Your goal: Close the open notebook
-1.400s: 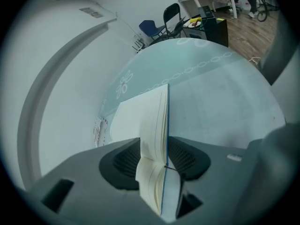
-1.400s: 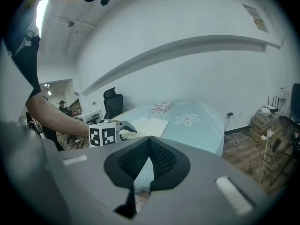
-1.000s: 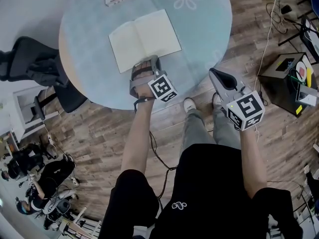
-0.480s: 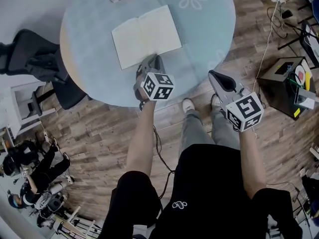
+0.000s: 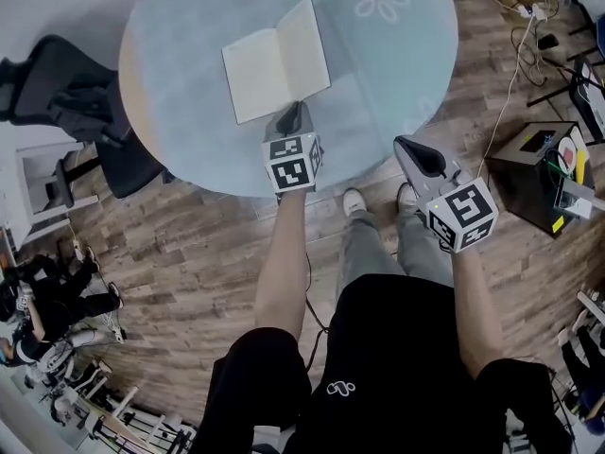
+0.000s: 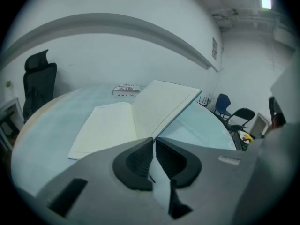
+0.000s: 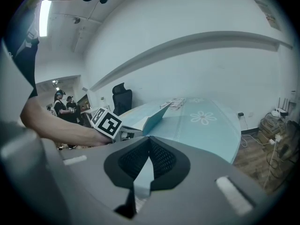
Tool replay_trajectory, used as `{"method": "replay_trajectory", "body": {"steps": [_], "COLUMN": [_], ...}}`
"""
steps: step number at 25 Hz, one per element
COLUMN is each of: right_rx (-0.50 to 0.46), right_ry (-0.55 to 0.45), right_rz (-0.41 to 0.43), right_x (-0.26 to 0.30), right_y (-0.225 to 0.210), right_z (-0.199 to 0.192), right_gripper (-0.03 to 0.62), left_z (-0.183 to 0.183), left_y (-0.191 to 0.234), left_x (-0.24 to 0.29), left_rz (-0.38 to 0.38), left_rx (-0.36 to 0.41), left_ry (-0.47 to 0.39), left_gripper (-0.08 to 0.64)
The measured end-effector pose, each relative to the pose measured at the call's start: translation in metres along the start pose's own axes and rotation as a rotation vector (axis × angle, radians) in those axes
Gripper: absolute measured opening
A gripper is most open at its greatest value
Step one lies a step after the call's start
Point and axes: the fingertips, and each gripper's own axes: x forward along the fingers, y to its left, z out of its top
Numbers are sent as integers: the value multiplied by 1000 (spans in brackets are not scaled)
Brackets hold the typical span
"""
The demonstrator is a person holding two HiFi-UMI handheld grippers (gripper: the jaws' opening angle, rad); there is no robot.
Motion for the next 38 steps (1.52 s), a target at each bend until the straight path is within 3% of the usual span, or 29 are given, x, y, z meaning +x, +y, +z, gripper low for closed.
{"method": "replay_trajectory", "body": {"steps": [11, 19, 23, 26, 31, 38], "right_rx": [-24, -56, -73, -79, -100, -142], "right_ry": [10, 8, -6, -35, -125, -313], "right_rz": [22, 36, 46, 52, 88, 144], "right_x": [5, 4, 0, 2, 12, 36], "right_y": [19, 36, 42, 45, 57, 84], "right_z": [2, 10, 17, 31, 68, 158], "right_gripper": [8, 8, 8, 8, 8, 8], "left_z": [-10, -18, -17, 0, 59, 159], "left_y": [38, 56, 56, 52, 44, 46], "left_x": [-11, -2, -15, -41, -104, -199], "left_rz": [-12, -78, -101, -98, -83, 23], "left_rx": [-370, -649, -782, -764, -666, -393], "left_ry": [-70, 59, 20, -57, -267, -513], "left_gripper": [9, 14, 21, 23, -5, -5]}}
